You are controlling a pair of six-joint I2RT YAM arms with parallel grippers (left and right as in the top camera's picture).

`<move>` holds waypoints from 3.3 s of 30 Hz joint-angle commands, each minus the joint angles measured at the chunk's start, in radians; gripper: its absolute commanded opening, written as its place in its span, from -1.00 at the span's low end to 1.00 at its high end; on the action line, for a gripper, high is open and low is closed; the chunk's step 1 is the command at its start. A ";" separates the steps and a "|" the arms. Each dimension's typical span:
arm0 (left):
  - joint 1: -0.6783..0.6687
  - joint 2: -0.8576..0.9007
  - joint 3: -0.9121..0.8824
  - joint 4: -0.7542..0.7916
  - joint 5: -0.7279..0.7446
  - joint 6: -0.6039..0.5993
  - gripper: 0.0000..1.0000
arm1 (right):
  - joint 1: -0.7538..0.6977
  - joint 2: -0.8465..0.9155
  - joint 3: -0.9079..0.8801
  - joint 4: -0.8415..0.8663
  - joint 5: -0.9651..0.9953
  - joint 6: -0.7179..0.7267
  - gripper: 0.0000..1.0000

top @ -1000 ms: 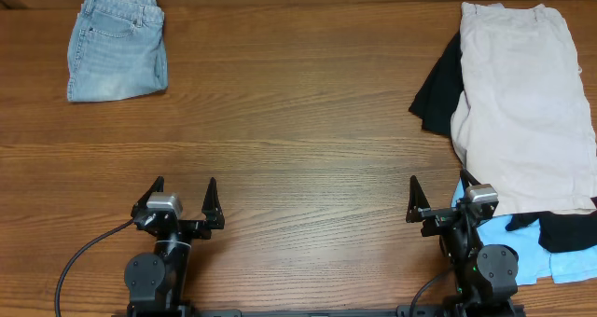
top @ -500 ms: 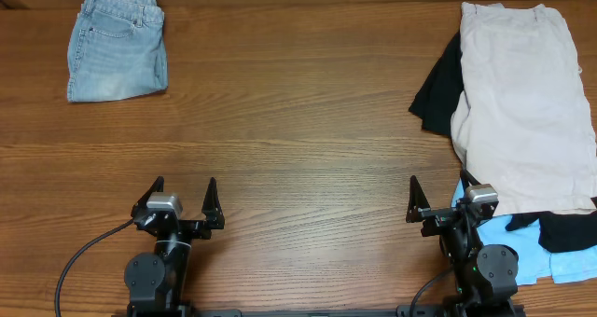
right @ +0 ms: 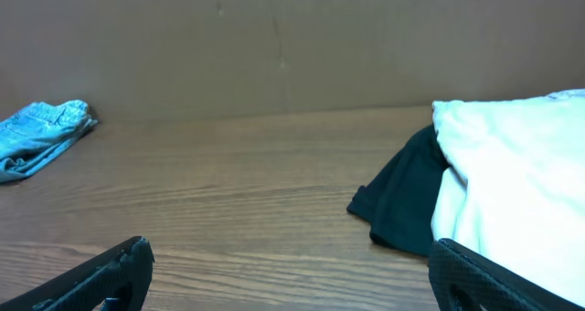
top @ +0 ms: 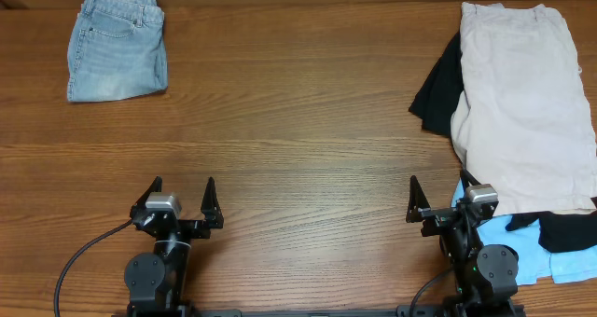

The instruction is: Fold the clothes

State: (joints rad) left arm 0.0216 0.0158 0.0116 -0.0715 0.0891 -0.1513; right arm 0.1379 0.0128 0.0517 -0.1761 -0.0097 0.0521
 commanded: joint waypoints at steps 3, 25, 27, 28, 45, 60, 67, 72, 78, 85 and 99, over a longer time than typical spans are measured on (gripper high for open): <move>0.009 -0.011 -0.006 0.008 -0.018 -0.003 1.00 | -0.005 -0.008 0.000 0.060 0.027 -0.001 1.00; 0.009 0.056 0.190 -0.060 -0.019 -0.002 1.00 | -0.005 -0.005 0.147 0.102 0.047 -0.061 1.00; 0.009 0.092 0.210 -0.061 -0.019 -0.002 1.00 | -0.005 0.002 0.181 0.075 0.047 -0.061 1.00; 0.009 0.116 0.223 -0.061 -0.019 -0.002 1.00 | -0.005 0.008 0.201 0.058 0.047 -0.061 1.00; 0.009 0.627 0.780 -0.428 -0.018 0.155 1.00 | -0.005 0.399 0.669 -0.297 0.046 -0.060 1.00; 0.009 0.981 1.046 -0.703 -0.010 0.148 0.99 | -0.005 0.883 0.982 -0.591 -0.003 0.030 1.00; 0.009 1.119 1.046 -0.703 -0.010 0.146 1.00 | -0.005 1.044 0.982 -0.590 -0.038 0.031 1.00; 0.009 1.223 1.046 -0.686 0.011 0.040 1.00 | -0.005 1.120 0.982 -0.593 -0.043 0.030 1.00; 0.009 1.275 1.051 -0.629 0.088 0.040 1.00 | -0.082 1.176 0.982 -0.589 -0.036 0.099 1.00; 0.009 1.270 1.106 -0.620 0.088 0.069 1.00 | -0.337 1.189 0.984 -0.532 -0.037 0.106 0.91; 0.009 1.272 1.106 -0.631 0.084 0.070 1.00 | -0.573 1.420 0.984 -0.402 -0.035 0.280 0.76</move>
State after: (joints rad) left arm 0.0223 1.2980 1.0931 -0.6941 0.1616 -0.0971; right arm -0.3435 1.4281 1.0046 -0.6048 -0.0216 0.2508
